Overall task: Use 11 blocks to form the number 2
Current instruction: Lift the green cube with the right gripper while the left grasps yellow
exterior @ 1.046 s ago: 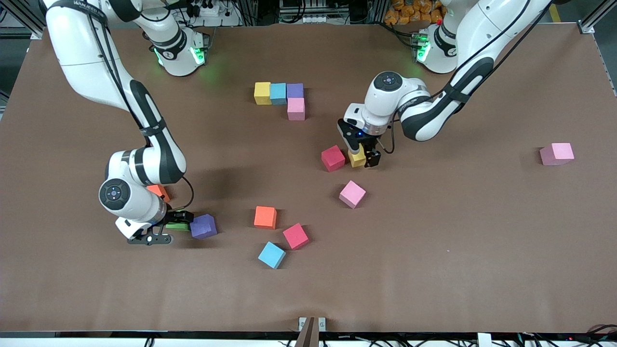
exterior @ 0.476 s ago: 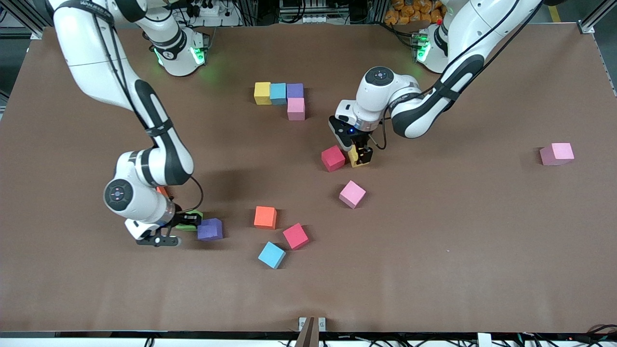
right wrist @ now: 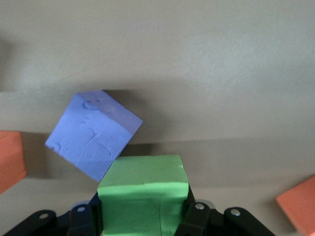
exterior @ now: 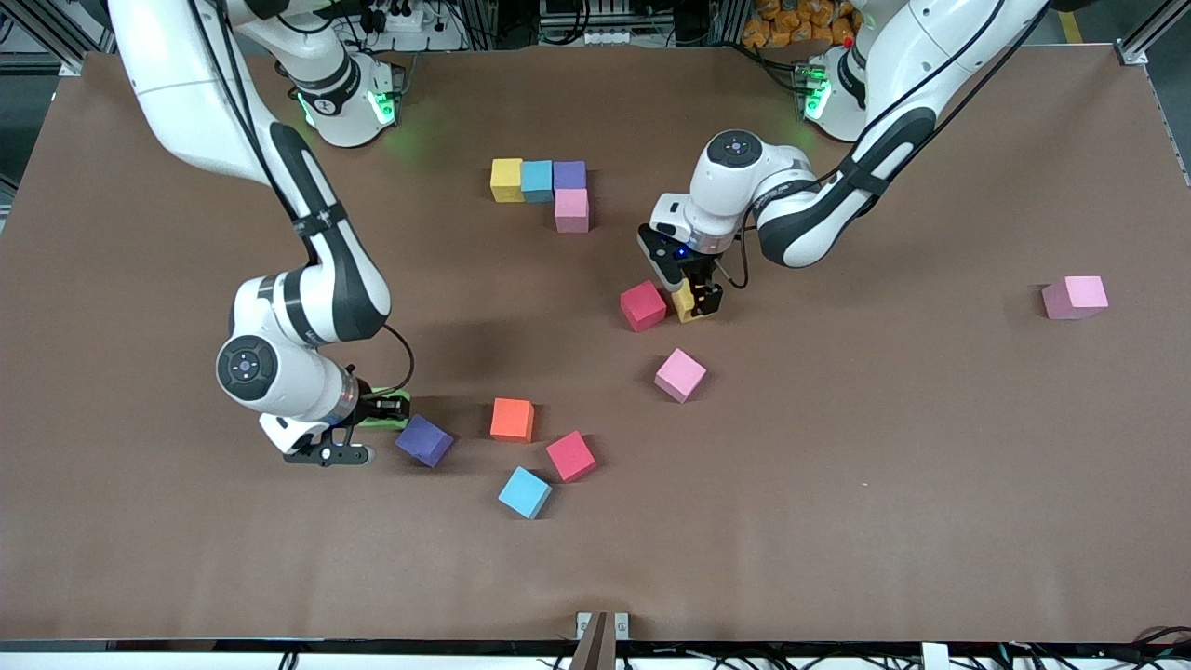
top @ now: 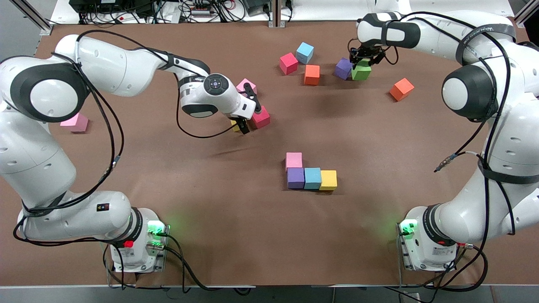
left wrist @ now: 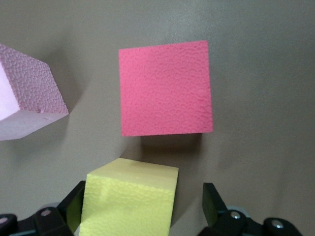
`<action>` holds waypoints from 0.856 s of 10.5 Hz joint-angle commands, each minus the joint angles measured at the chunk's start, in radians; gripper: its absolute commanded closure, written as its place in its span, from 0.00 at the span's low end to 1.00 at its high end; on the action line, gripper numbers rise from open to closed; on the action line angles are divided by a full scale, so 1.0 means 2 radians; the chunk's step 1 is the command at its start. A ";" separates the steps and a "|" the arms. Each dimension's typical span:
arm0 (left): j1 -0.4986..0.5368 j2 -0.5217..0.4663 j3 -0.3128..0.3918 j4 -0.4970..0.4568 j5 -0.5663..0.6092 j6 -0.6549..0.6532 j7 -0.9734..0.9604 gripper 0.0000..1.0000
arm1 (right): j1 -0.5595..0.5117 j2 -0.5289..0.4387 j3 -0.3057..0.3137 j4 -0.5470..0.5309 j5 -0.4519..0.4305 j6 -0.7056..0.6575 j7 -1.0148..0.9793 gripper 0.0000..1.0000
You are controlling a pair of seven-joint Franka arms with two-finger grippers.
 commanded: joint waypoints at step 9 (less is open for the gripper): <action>0.024 -0.015 -0.018 -0.019 0.020 0.002 -0.012 0.21 | 0.095 -0.077 0.051 -0.093 0.002 -0.017 0.184 1.00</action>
